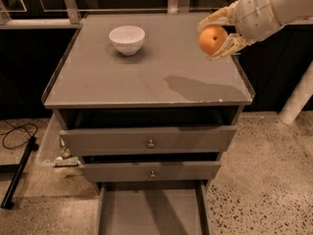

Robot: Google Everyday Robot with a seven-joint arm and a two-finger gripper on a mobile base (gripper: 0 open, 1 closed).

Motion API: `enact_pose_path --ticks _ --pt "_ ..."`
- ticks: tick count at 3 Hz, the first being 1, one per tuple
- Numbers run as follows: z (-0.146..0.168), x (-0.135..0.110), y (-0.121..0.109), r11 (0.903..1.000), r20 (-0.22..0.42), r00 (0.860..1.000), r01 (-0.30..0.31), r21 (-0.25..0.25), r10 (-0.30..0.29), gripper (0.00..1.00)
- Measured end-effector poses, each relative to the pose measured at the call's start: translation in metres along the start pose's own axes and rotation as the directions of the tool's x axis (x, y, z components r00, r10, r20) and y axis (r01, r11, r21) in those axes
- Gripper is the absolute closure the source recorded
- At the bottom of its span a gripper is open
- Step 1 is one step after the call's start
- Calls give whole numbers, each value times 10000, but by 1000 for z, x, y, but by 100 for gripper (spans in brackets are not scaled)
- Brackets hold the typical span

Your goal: Pick orange can from bottom drawer and place on counter

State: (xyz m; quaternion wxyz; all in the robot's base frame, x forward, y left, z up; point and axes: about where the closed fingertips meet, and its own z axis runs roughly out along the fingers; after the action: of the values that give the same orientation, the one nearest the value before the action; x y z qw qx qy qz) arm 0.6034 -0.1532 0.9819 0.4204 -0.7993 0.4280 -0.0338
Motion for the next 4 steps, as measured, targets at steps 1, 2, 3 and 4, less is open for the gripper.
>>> enact_pose_path --ticks 1,2,3,4 --pt "26 15 3 9990 47 9992 -385 -218 387 100" --pt "46 30 -1 9972 -3 9976 -686 -304 686 100" --pt "69 47 -6 9952 -146 9954 -953 -225 950 100" --pt "95 61 -3 9901 75 9901 -1402 -62 1403 100"
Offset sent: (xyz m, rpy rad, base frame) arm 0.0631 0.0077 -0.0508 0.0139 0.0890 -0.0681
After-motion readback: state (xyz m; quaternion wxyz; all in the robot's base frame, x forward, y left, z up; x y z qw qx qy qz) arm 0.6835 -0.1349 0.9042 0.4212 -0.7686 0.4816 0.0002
